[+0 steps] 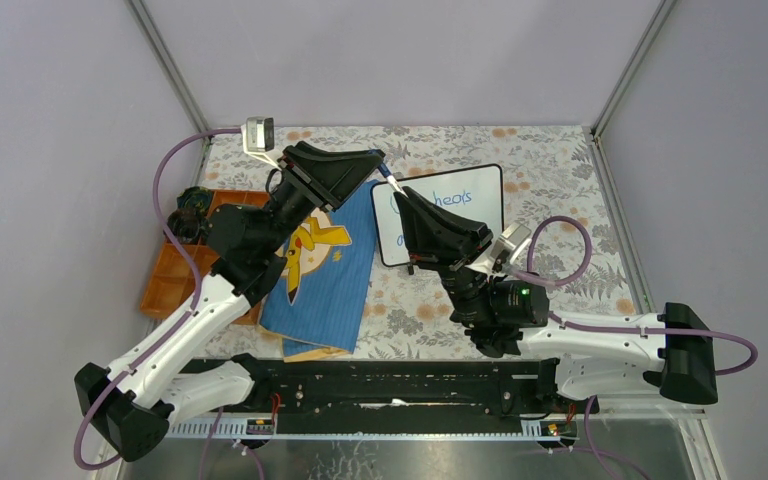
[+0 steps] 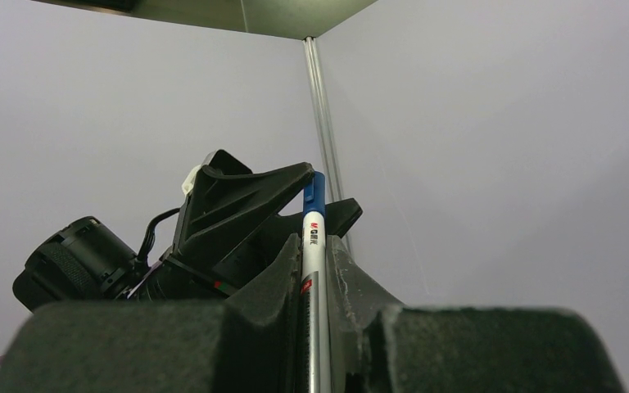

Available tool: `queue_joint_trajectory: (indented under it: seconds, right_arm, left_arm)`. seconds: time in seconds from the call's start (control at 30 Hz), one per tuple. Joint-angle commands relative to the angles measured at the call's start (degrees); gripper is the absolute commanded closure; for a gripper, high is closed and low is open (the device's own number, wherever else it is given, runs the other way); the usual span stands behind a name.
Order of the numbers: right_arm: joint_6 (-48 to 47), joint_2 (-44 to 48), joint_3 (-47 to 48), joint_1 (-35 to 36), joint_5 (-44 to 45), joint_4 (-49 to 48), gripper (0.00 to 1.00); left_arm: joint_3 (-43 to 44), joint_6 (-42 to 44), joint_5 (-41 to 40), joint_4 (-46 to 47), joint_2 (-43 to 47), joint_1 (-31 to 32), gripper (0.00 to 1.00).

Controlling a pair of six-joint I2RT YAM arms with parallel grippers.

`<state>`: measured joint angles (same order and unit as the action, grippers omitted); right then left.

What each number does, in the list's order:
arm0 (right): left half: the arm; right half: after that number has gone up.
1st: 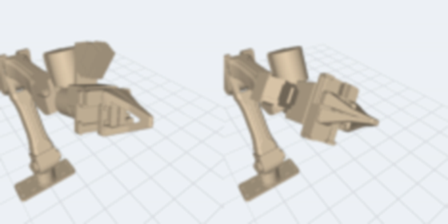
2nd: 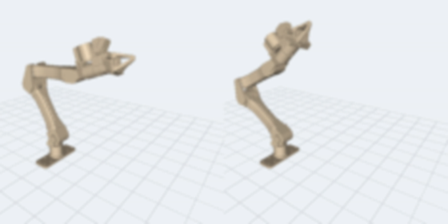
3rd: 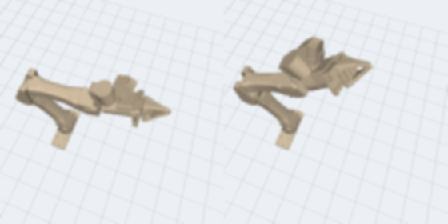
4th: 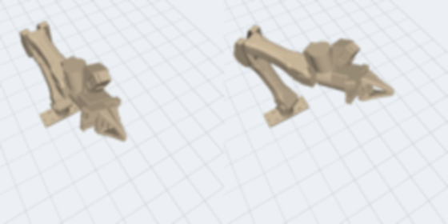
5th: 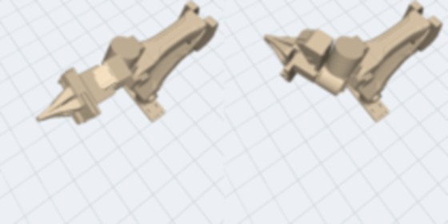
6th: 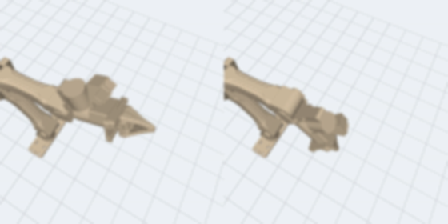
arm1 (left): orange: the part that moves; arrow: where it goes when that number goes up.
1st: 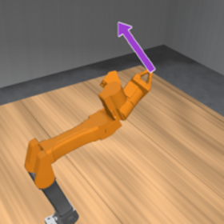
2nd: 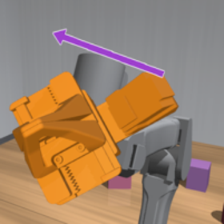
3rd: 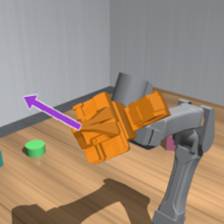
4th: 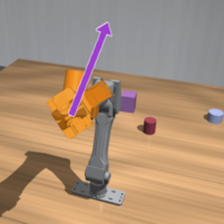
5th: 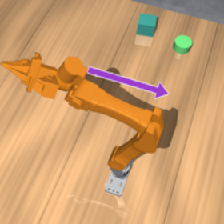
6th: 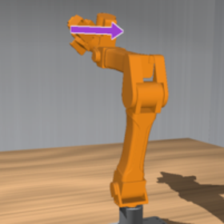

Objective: Write a sentence on the whiteboard
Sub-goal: Close the whiteboard marker at the center of the board.

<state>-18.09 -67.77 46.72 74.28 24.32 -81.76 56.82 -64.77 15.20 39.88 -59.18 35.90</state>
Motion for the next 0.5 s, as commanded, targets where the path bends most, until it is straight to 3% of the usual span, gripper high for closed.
queue_joint_trajectory:
  seconds: [0.0, 0.47]
  right_arm:
    - [0.4, 0.1, 0.5, -0.3, -0.3, -2.0, 1.0]
    - [0.3, -0.4, 0.7, -0.3, 0.3, -1.7, 1.0]
  left_arm:
    - [1.0, 1.1, -0.4, 2.0, 0.7, -0.2, 0.55]
    - [-0.1, -0.1, 1.0, 2.9, 0.6, -0.3, 0.78]
